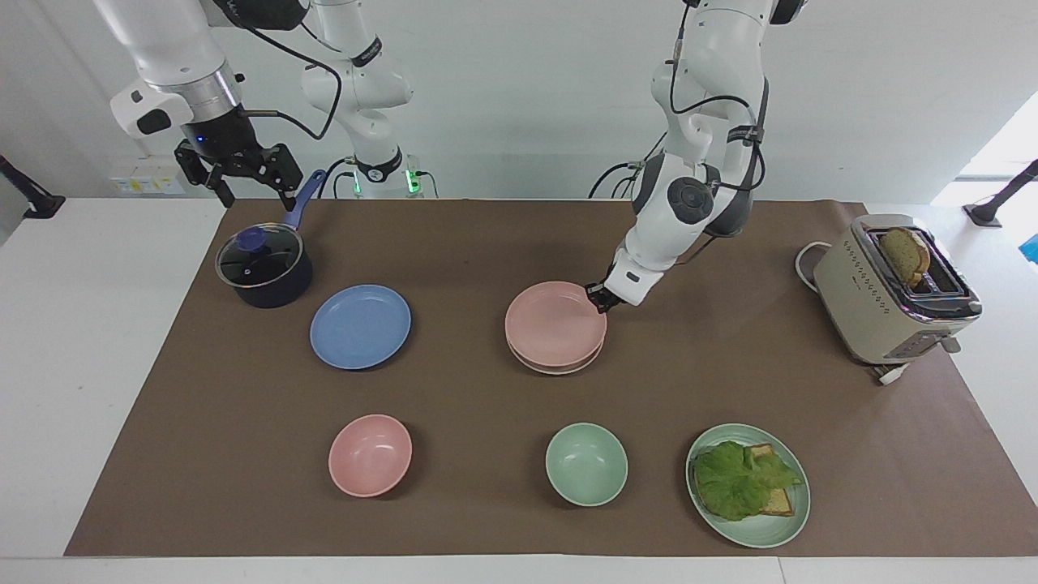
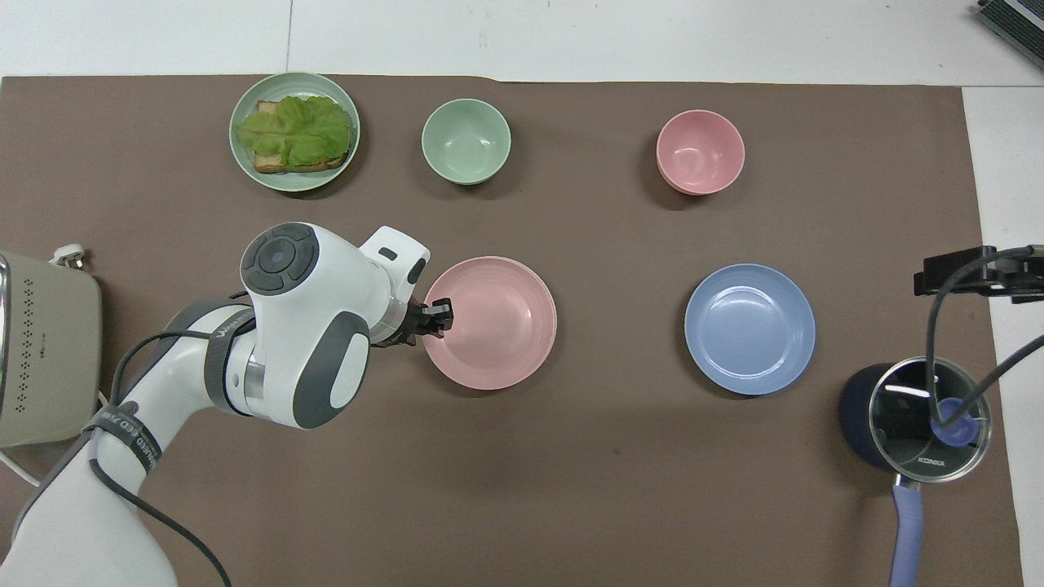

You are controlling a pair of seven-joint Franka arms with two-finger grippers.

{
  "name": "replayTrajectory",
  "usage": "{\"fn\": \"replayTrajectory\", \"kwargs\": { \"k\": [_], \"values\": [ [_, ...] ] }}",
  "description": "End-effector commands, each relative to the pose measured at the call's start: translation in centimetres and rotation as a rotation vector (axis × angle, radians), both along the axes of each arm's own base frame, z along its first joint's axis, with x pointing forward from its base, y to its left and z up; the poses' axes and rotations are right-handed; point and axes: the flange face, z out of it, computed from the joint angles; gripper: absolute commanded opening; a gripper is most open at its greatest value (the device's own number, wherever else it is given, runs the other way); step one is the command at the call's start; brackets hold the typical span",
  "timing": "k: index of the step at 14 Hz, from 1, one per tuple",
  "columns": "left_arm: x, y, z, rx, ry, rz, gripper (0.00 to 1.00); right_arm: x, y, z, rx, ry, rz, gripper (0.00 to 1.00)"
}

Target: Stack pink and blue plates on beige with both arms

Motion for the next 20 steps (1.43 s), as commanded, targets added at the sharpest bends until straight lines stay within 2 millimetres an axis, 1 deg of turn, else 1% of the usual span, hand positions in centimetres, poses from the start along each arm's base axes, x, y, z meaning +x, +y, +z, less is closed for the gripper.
{"fn": "replayTrajectory", "kwargs": {
  "k": [1,2,4,5,6,8,9,10,11,12,13,14,15,18,20],
  "values": [
    [0.6,0.1,0.8,-0.012,-0.010,0.008,1.00,-0.7,-0.3,0.2,0.002,-0.006,-0.015,1.00],
    [1.0,1.0,1.6,-0.008,-0.017,0.016,1.00,-0.6,-0.1,0.3,0.000,-0.016,-0.009,1.00],
    [4.0,5.1,4.5,0.060,-0.037,0.006,1.00,-0.5,0.0,0.0,0.002,-0.021,0.001,1.00],
    [5.0,6.9,5.8,0.088,-0.020,-0.006,1.00,-0.5,-0.1,-0.7,0.002,-0.017,-0.001,1.00],
    [5.8,9.4,6.8,0.099,0.005,-0.015,1.00,-0.5,-0.1,-1.3,0.002,-0.017,-0.002,1.00],
    [6.7,15.1,8.6,0.091,0.035,-0.077,1.00,-0.4,-0.2,-1.5,0.003,-0.023,-0.005,1.00],
    [6.8,17.5,9.7,0.092,0.040,-0.101,1.00,-0.4,-0.3,-2.2,0.003,-0.011,-0.004,1.00],
    [6.9,19.6,10.4,0.110,0.045,-0.122,1.00,-0.4,-0.5,-2.5,0.003,-0.006,-0.007,1.00],
    [6.9,21.3,11.6,0.129,0.046,-0.140,1.00,-0.4,-0.9,-2.7,0.003,-0.001,-0.011,1.00],
    [7.1,22.6,12.8,0.142,0.058,-0.154,1.00,-0.2,-1.2,-3.5,0.004,0.009,-0.010,1.00],
    [7.2,23.6,13.7,0.160,0.073,-0.177,1.00,0.0,-1.1,-4.3,0.005,0.002,-0.007,1.00],
    [7.1,24.4,14.8,0.168,0.072,-0.196,1.00,0.2,-1.0,-5.7,0.007,-0.004,-0.005,1.00],
    [7.1,24.6,15.6,0.173,0.062,-0.202,1.00,0.5,-1.2,-7.1,0.007,-0.005,-0.006,1.00],
    [7.0,25.1,18.2,0.209,0.039,-0.204,1.00,2.4,-1.1,-11.7,0.000,0.006,0.023,1.00],
    [6.3,25.6,20.6,0.226,0.026,-0.210,1.00,4.2,-1.1,-15.7,0.048,0.023,0.056,1.00]
  ]
}}
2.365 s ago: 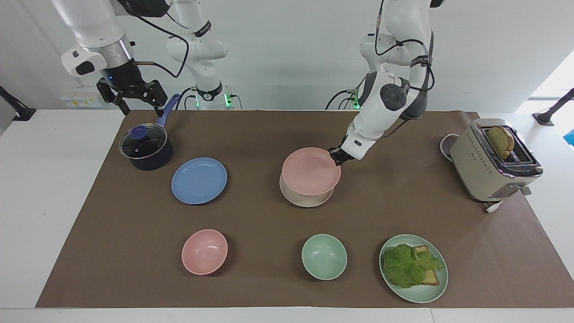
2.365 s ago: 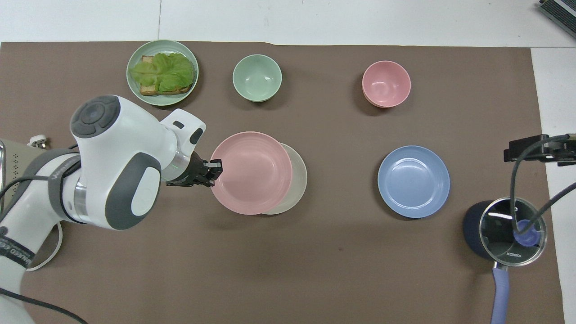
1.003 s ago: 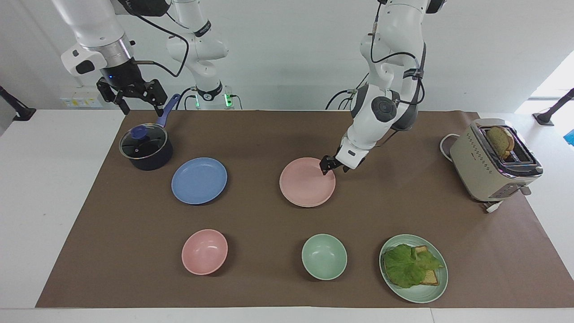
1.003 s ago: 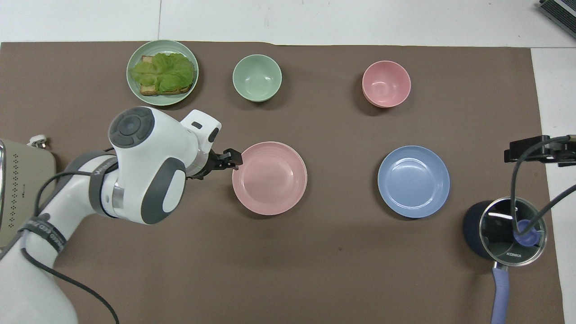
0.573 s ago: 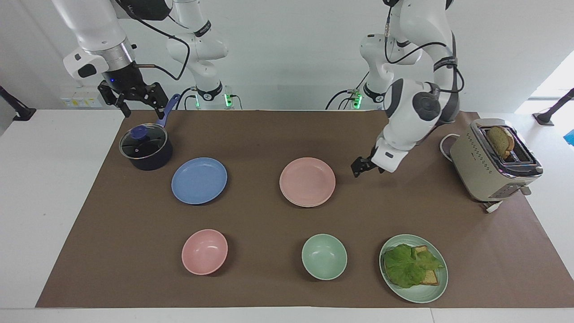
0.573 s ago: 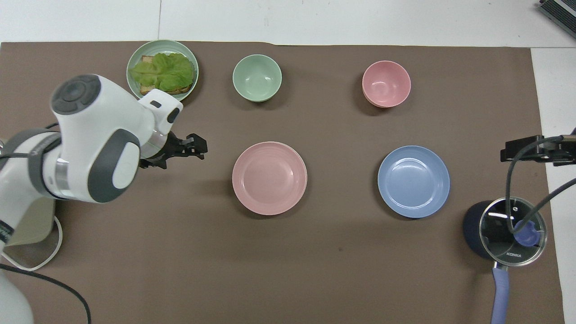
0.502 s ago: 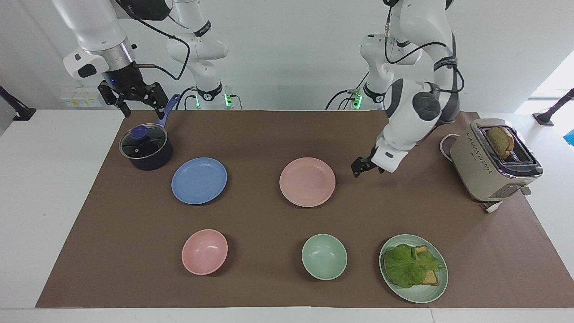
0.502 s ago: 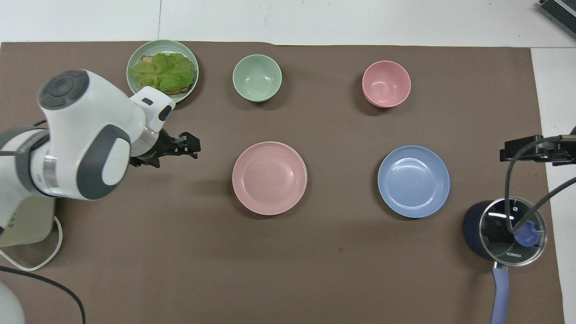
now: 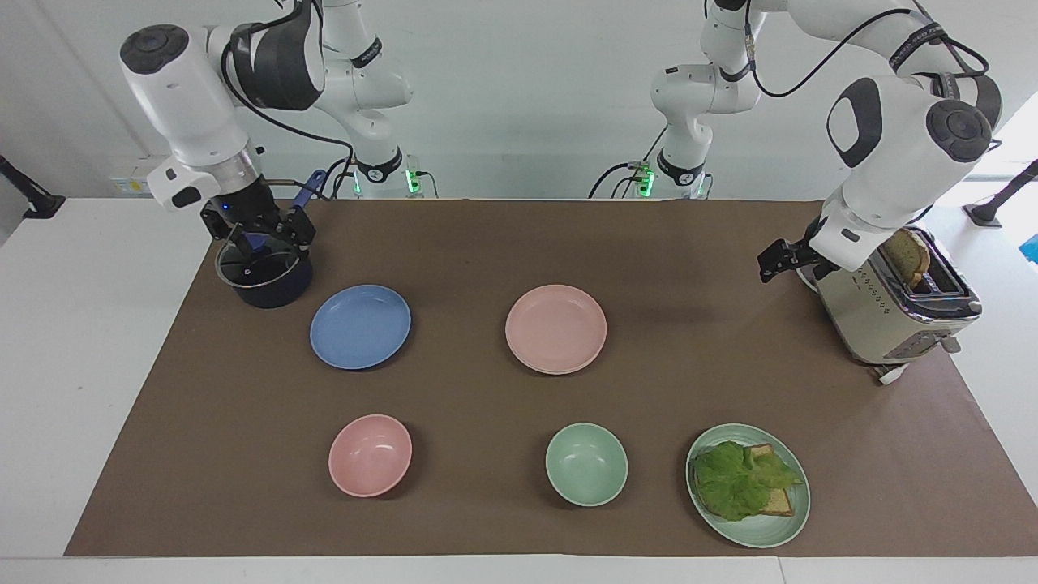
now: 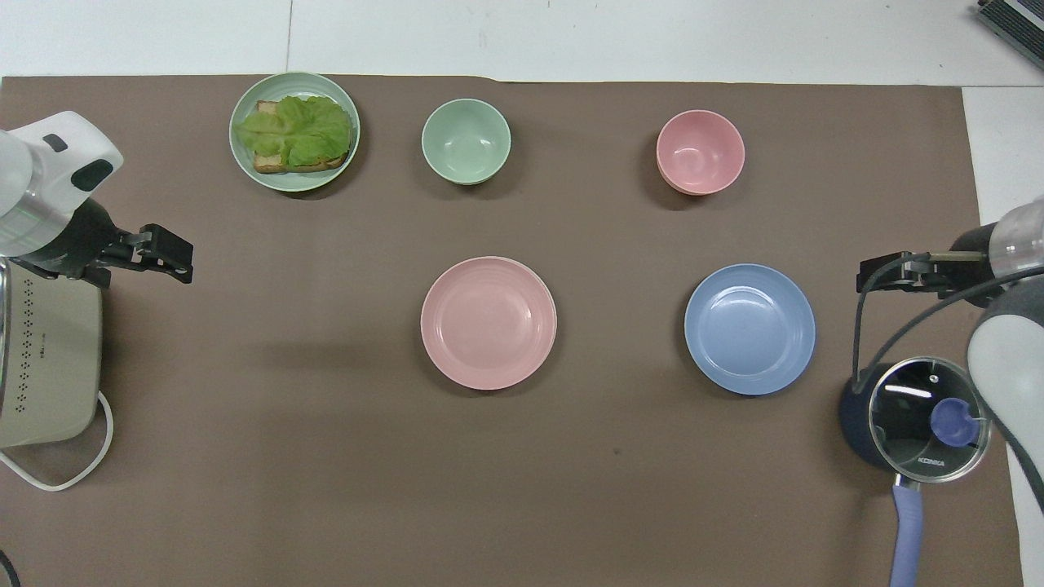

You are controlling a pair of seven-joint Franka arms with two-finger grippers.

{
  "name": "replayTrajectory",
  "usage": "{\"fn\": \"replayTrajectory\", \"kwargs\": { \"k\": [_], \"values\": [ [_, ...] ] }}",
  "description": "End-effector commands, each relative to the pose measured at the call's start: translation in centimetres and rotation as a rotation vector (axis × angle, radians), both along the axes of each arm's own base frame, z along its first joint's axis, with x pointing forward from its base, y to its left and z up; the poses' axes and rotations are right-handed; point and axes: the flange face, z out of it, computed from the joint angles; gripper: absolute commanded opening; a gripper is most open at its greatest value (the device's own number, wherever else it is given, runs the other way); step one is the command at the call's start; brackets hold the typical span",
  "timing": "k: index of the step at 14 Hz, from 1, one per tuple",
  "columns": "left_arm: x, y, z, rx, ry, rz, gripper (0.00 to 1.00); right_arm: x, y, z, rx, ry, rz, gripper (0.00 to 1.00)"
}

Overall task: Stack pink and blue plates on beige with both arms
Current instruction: 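Reach the right gripper to the rim of the blue plate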

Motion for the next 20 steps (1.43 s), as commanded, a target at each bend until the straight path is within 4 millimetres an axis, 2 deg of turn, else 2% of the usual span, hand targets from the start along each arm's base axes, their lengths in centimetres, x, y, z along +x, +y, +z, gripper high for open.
{"fn": "replayTrajectory", "kwargs": {
  "k": [1,4,7,9,12,15,16,17,20],
  "values": [
    [-1.2,0.9,4.0,0.022,-0.030,-0.023,1.00,2.0,-1.4,-5.0,0.034,0.003,0.043,1.00],
    [-3.0,0.7,7.5,0.016,-0.092,-0.021,1.00,2.0,-2.0,-10.1,0.025,-0.016,0.058,1.00],
    [-4.4,0.3,9.6,0.016,-0.124,-0.003,1.00,2.0,-3.0,-14.7,0.021,-0.008,0.072,1.00],
    [-6.0,0.6,10.1,0.018,-0.112,-0.002,1.00,1.5,-3.3,-17.1,0.018,-0.002,0.079,1.00],
    [-6.3,0.6,10.1,0.018,-0.111,-0.002,1.00,0.5,-3.5,-20.4,0.063,0.011,0.074,1.00],
    [-6.1,0.5,10.2,0.014,-0.120,-0.008,1.00,0.1,-3.7,-21.2,0.071,0.014,0.082,1.00],
    [-6.0,0.4,10.3,0.012,-0.123,-0.008,1.00,0.1,-3.8,-21.4,0.071,0.017,0.085,0.91],
    [-6.0,0.4,10.2,0.012,-0.118,-0.006,1.00,-0.2,-3.8,-21.7,0.073,0.026,0.090,0.72],
    [-6.0,0.4,10.3,0.013,-0.117,-0.003,1.00,-0.2,-3.8,-21.8,0.075,0.035,0.086,0.01]
  ]
}}
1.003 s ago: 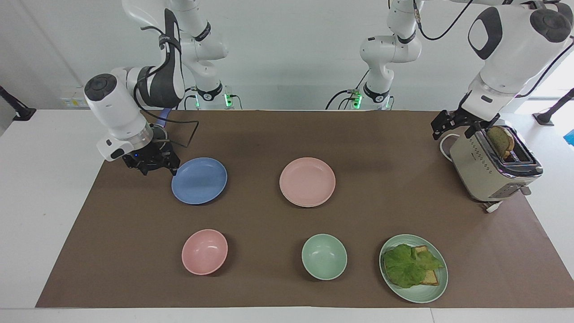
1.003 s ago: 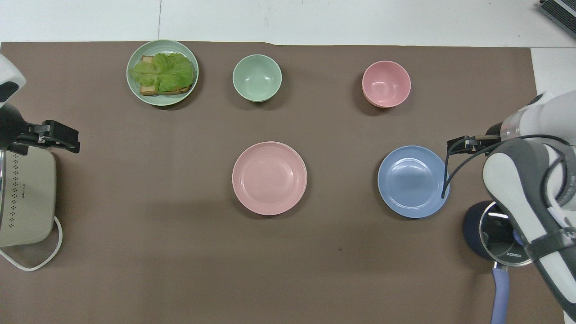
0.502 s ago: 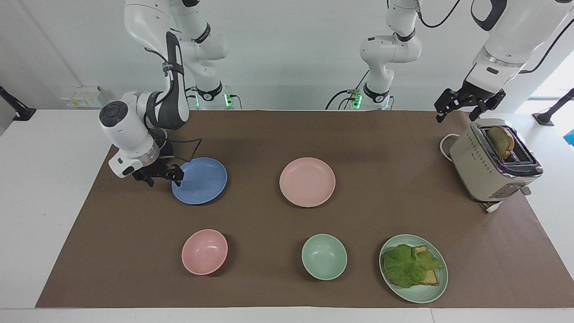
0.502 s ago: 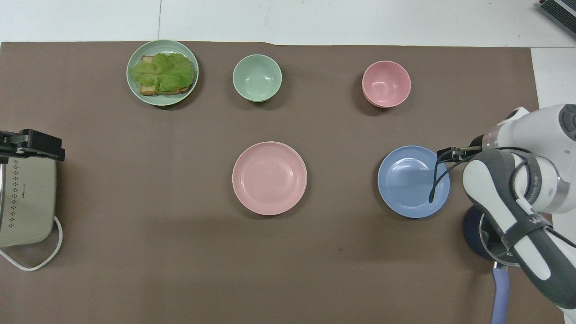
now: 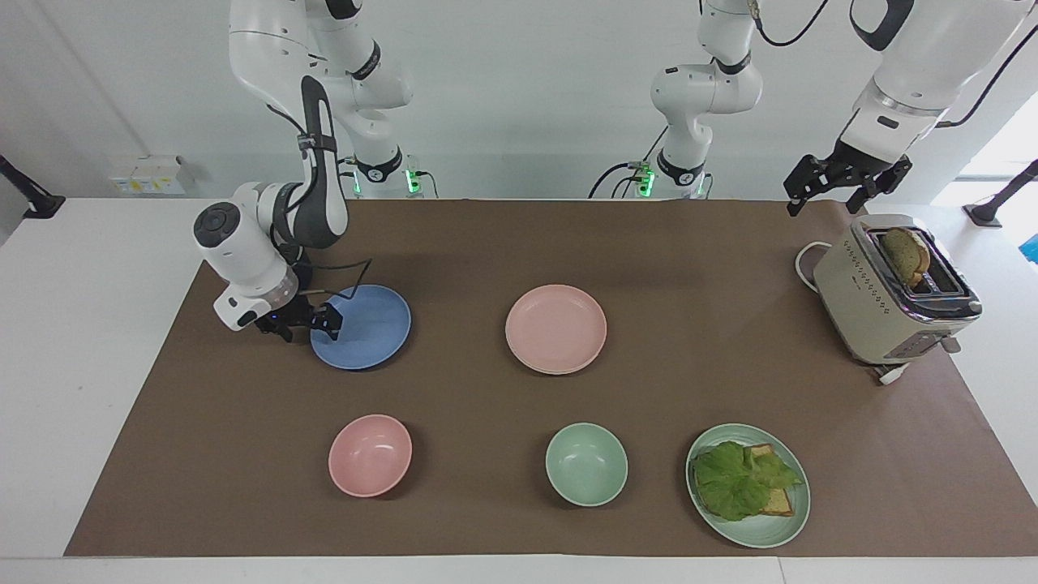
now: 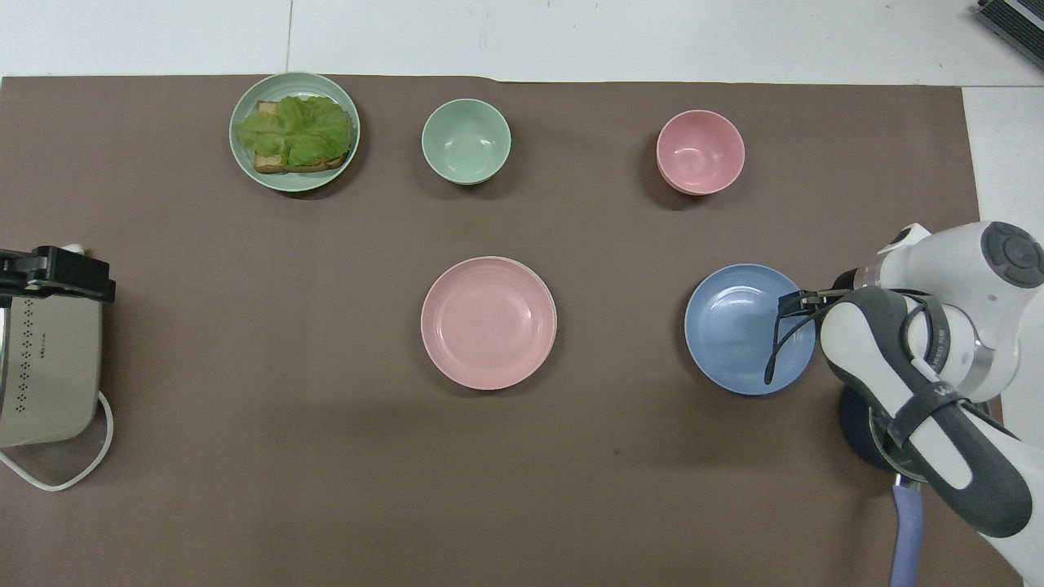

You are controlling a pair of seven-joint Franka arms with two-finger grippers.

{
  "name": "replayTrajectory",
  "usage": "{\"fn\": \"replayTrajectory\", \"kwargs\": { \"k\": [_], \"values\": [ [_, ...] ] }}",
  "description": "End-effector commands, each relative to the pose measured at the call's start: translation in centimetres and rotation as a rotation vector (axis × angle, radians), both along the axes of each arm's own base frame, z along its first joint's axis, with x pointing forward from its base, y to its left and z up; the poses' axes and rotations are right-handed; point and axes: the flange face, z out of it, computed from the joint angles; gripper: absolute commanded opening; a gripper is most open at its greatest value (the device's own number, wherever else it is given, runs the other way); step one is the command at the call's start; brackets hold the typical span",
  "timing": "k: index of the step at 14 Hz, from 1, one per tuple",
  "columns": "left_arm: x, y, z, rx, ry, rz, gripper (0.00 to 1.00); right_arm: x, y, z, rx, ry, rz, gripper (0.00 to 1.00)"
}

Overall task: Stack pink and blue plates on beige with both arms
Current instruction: 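Grasp the blue plate rim and carry it toward the pink plate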

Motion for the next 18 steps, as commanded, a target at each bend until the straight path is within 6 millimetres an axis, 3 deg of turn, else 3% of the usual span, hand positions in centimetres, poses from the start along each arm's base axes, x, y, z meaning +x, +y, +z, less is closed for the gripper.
{"fn": "replayTrajectory", "kwargs": {
  "k": [1,3,5,9,14,16,18],
  "values": [
    [-0.6,0.1,0.1,0.010,-0.001,0.007,1.00,-0.4,-0.3,0.0,0.018,-0.001,0.007,0.00],
    [-0.6,0.1,0.0,0.010,0.001,0.007,1.00,-0.4,-0.3,0.1,0.021,0.006,0.007,0.00],
    [-0.6,0.1,0.1,0.010,-0.001,0.007,1.00,0.2,0.1,1.5,0.030,0.017,0.017,0.00],
    [-0.6,0.1,0.0,0.010,0.001,0.007,1.00,1.5,1.5,8.1,0.052,0.020,0.032,0.00],
    [-0.6,0.1,0.1,0.010,-0.001,0.007,1.00,3.0,6.9,15.9,0.060,-0.091,0.103,0.00],
    [-0.6,0.1,0.1,0.010,-0.001,0.007,1.00,3.5,10.5,18.2,0.071,-0.107,0.100,0.00],
    [-0.6,0.1,0.1,0.010,-0.001,0.007,1.00,3.4,14.8,19.0,0.085,-0.103,0.051,0.00]
  ]
}}
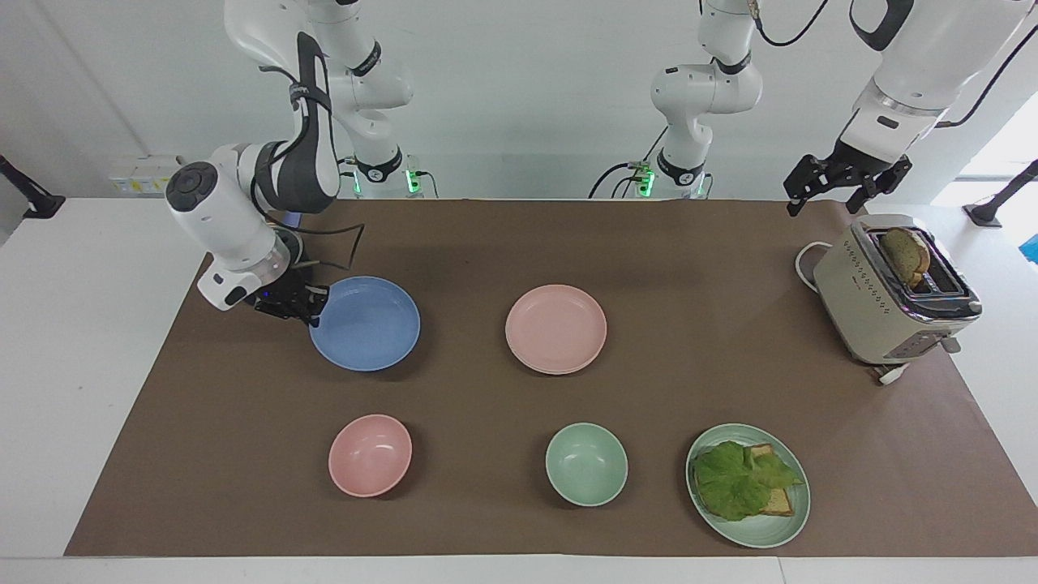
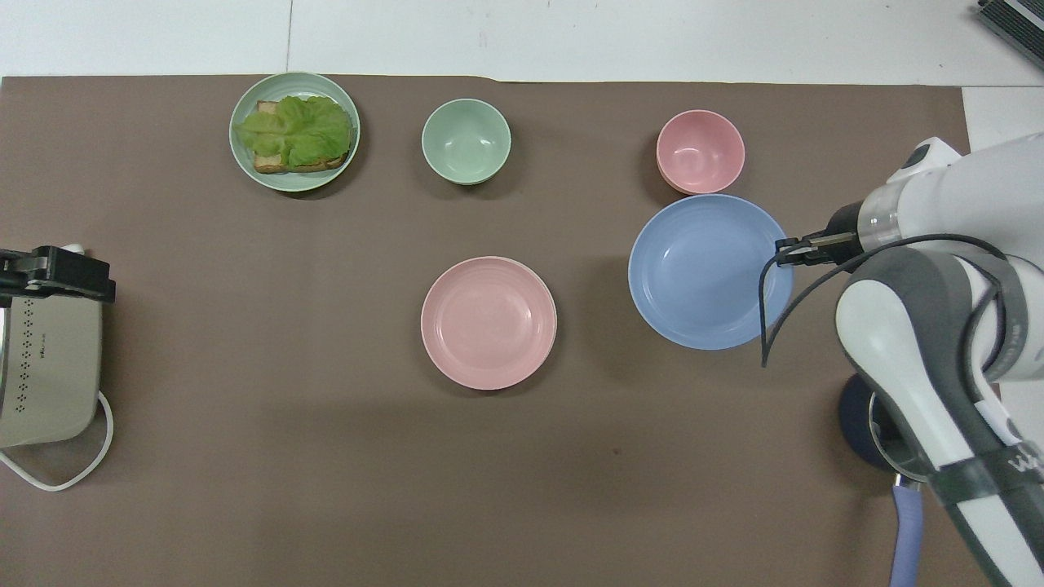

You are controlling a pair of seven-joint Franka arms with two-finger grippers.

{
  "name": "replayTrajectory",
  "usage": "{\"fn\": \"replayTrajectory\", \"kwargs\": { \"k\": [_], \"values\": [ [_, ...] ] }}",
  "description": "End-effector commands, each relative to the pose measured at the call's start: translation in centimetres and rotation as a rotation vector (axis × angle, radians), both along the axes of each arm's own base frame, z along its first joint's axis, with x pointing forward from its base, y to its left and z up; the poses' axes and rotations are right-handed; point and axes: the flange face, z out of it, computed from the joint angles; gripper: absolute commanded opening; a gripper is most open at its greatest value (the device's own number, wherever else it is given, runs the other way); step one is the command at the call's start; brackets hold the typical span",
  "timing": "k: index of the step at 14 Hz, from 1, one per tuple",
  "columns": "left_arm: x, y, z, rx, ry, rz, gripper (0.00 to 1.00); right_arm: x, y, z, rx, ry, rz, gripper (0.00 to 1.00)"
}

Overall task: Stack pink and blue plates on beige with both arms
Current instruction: 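Grasp the blue plate rim and carry it toward the pink plate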

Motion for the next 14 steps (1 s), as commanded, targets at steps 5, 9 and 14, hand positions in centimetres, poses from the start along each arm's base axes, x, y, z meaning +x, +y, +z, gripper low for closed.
{"fn": "replayTrajectory", "kwargs": {
  "k": [5,9,14],
  "values": [
    [-0.6,0.1,0.0,0.010,0.001,0.007,1.00,-1.2,12.6,0.1,0.055,0.027,-0.107,0.00],
    [-0.6,0.1,0.1,0.010,-0.001,0.007,1.00,-1.4,19.1,-3.5,0.080,0.015,-0.118,0.00],
    [-0.6,0.1,0.0,0.010,0.001,0.007,1.00,-2.5,23.4,-7.2,0.075,0.034,-0.061,0.00]
  ]
}}
